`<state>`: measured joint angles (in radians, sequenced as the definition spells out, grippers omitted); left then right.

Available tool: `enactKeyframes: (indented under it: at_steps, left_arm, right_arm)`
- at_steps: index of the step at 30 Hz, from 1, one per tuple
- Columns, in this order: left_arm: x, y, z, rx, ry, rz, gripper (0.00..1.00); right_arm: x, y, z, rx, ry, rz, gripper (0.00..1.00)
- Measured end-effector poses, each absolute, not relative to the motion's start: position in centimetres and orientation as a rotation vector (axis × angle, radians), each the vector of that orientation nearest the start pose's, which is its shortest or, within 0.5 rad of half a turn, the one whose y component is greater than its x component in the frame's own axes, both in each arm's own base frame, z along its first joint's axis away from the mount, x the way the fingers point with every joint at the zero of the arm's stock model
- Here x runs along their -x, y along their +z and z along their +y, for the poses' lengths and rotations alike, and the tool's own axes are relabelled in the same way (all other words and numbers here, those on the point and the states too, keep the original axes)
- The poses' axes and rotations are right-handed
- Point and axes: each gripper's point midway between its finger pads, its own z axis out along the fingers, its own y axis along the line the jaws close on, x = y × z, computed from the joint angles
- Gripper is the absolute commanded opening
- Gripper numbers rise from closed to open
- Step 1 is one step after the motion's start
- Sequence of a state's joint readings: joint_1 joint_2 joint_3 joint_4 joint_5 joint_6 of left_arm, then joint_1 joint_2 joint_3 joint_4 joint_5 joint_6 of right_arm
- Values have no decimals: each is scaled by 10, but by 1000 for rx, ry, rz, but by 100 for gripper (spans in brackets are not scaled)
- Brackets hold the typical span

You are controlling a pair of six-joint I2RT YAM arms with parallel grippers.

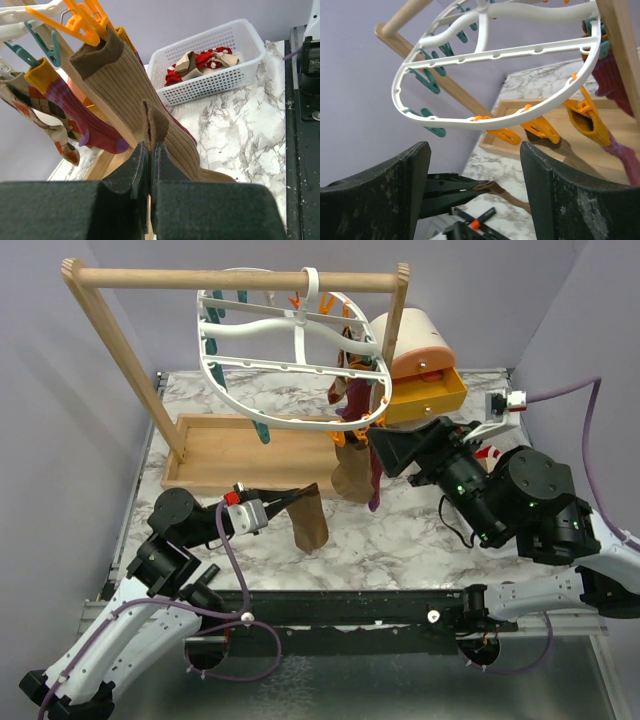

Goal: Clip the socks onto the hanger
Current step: Adjust the hanger on the clothesline.

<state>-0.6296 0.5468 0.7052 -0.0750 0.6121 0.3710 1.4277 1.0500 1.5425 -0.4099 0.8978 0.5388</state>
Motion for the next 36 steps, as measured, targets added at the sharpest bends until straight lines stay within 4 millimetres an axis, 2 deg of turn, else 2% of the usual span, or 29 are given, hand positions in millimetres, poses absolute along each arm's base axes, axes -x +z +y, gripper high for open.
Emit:
enactKeyframes:
  at_steps: [3,7,13,18,22,28,36]
  left_arm:
    - [-154,330,-222,-1130,-667,1037,0]
    - [-154,333,-223,-1116,-676,1031,0]
    - [-154,330,-224,-1099,-699,1038,0]
    - [-152,333,-223,-1088,-702,1024,0]
    - [-150,337,-222,-1082,-700,1009,0]
    - [-151,333,-222,-1084,-703,1018,0]
    - [-151,330,-223,-1086,-704,1024,0]
  right_arm:
    - [-161,505,255,-151,976,1590,78]
    - [-168,502,257,-227,1014,1605,79]
    - [-216,482,269,-327,992,1664,79]
    - [-229,465,272,-378,1035,1708,79]
    - [-249,447,258,-460,1052,1733,78]
    - [-275,415,244,-555,1064,1763,65]
    - [-283,428,245,-559,1161,1723,45]
